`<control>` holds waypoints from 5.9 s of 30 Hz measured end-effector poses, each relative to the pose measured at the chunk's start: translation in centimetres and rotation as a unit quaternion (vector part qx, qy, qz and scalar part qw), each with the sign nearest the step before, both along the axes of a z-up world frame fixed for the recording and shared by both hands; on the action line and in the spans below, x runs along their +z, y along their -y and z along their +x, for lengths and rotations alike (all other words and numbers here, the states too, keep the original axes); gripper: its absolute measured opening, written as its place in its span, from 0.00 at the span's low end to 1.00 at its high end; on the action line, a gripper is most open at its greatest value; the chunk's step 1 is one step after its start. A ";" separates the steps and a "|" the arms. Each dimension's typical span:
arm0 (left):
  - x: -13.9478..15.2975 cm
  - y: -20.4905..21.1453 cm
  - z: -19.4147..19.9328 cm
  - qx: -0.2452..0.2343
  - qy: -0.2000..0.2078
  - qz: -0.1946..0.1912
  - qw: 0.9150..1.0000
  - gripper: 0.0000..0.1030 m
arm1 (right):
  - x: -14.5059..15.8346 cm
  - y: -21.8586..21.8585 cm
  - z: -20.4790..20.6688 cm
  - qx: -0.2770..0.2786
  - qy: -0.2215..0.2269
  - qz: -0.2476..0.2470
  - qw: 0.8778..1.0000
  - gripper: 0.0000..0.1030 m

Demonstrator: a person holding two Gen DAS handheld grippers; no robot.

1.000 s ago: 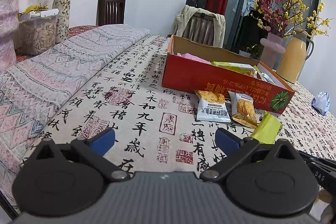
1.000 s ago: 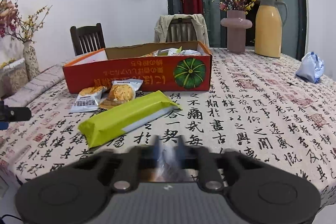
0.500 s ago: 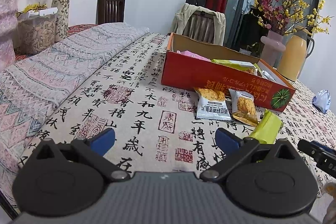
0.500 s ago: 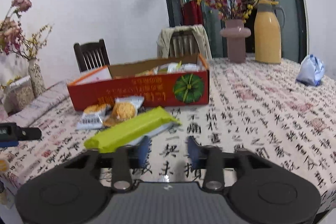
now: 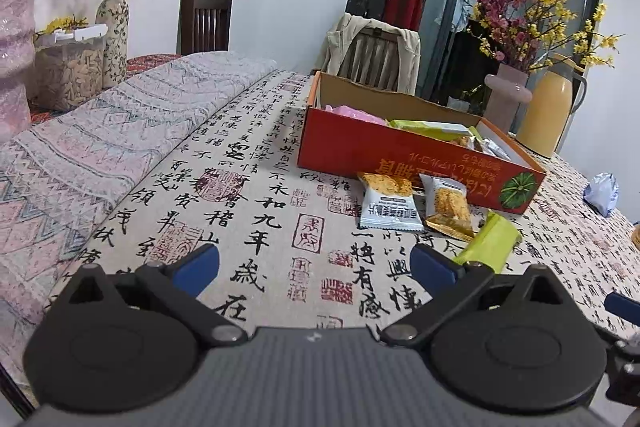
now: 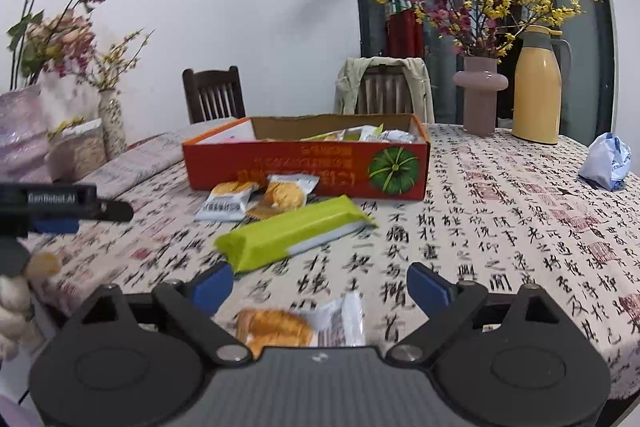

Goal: Organize snacks
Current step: 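Grasp an orange biscuit packet with the right gripper, then carry the biscuit packet in the right gripper toward the box, then grasp the white-labelled biscuit packet with the left gripper while the right holds its packet, then carry both packets over the box and open both grippers, then move the right gripper to the lime-green packet and grasp it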

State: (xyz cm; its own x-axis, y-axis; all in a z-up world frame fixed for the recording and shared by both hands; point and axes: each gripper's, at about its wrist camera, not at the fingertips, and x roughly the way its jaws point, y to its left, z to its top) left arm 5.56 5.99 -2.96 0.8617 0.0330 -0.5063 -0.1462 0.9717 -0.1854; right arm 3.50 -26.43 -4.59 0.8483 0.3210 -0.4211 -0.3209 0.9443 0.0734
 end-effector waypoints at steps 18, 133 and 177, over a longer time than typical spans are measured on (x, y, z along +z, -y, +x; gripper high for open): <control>-0.8 -1.3 -2.5 0.009 -0.019 -0.002 1.000 1.00 | -2.1 -1.9 0.1 0.023 -0.047 -0.048 0.998 0.69; 4.0 3.5 24.1 -0.016 0.068 0.047 0.996 0.42 | 4.2 -4.3 25.7 -0.054 0.076 0.026 0.995 0.46; 2.6 -1.7 10.3 0.013 0.065 0.049 0.997 1.00 | 2.4 -2.9 14.2 -0.047 0.024 0.019 0.998 1.00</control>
